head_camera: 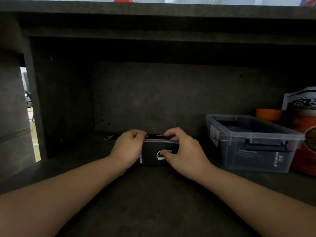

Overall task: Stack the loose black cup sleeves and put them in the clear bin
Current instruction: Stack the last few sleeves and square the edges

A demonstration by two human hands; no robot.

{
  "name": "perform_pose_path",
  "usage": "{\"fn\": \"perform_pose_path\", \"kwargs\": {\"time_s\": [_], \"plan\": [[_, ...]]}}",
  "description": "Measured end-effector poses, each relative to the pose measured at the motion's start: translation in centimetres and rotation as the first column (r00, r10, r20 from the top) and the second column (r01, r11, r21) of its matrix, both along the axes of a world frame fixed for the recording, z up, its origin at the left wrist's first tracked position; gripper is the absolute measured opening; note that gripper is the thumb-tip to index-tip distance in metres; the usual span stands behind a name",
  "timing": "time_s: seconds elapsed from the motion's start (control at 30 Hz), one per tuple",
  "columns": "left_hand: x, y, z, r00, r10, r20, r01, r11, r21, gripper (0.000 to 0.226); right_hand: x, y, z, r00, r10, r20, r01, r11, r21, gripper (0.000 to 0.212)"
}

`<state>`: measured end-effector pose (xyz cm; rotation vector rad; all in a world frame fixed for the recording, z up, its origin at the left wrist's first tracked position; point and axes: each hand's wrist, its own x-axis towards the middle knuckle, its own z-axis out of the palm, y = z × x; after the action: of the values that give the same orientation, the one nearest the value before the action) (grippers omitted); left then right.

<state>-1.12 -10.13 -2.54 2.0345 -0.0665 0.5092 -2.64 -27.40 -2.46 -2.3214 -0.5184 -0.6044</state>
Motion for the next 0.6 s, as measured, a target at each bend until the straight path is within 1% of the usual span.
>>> {"fn": "perform_pose_path", "kwargs": {"time_s": [0.03,0.07,0.1,0.17,0.2,0.27,0.3,0.33,0.37,0.4,0.43,0.5,0.53,0.6], "plan": [[-0.1,-0.1,-0.1,0.997,-0.034,0.067,0.037,0.998,-0.042,0.026,-0.1,0.1,0.0,1.000,0.019,0.000,-0.019,1.000,-0.014,0.041],[-0.3,-0.1,-0.1,0.988,-0.098,0.116,0.102,0.994,-0.036,0.023,-0.3,0.2,0.1,1.000,0.030,0.006,-0.030,0.999,-0.021,0.038],[-0.4,0.1,-0.1,0.973,-0.191,0.128,0.189,0.982,0.022,0.026,-0.4,0.2,0.1,0.999,0.036,0.012,-0.036,0.999,-0.018,0.037],[-0.8,0.9,0.4,0.938,-0.344,0.039,0.330,0.922,0.201,0.038,-0.5,0.0,0.2,0.998,0.054,0.017,-0.054,0.998,0.011,0.036],[-0.8,1.4,0.7,0.923,-0.385,-0.014,0.375,0.888,0.268,0.036,-0.4,-0.2,0.3,0.998,0.068,0.012,-0.068,0.997,0.042,0.034],[-0.8,2.2,1.1,0.897,-0.435,-0.080,0.436,0.842,0.317,0.025,-0.1,-0.7,0.4,0.997,0.081,-0.012,-0.078,0.983,0.169,0.022],[-0.8,2.5,1.0,0.898,-0.431,-0.086,0.436,0.845,0.311,0.024,0.0,-1.0,0.6,0.997,0.073,-0.034,-0.062,0.964,0.257,0.018],[-0.7,2.6,1.0,0.910,-0.409,-0.065,0.409,0.862,0.299,0.023,0.2,-1.4,0.8,0.997,0.055,-0.057,-0.033,0.942,0.333,0.019],[-0.7,2.7,0.9,0.932,-0.362,-0.019,0.352,0.893,0.281,0.021,0.4,-1.9,0.9,0.997,0.030,-0.074,-0.001,0.931,0.366,0.021],[-0.5,2.8,0.9,0.954,-0.298,0.043,0.280,0.929,0.242,0.019,0.7,-2.4,1.0,0.996,-0.003,-0.088,0.033,0.941,0.336,0.024],[-0.2,3.2,1.0,0.971,-0.216,0.098,0.196,0.964,0.182,0.018,1.0,-2.8,1.0,0.993,-0.031,-0.110,0.058,0.965,0.256,0.027],[0.2,4.5,1.2,0.984,-0.068,0.164,0.064,0.998,0.025,0.016,1.5,-3.4,0.7,0.984,-0.047,-0.172,0.052,0.998,0.025,0.034],[0.4,5.2,1.3,0.983,-0.012,0.181,0.015,1.000,-0.018,0.015,1.7,-3.4,0.3,0.978,-0.027,-0.209,0.011,0.997,-0.079,0.040],[0.7,6.6,1.3,0.982,0.059,0.181,-0.064,0.998,0.023,0.013,1.6,-2.9,-0.1,0.953,0.016,-0.303,-0.091,0.967,-0.236,0.055]]}}
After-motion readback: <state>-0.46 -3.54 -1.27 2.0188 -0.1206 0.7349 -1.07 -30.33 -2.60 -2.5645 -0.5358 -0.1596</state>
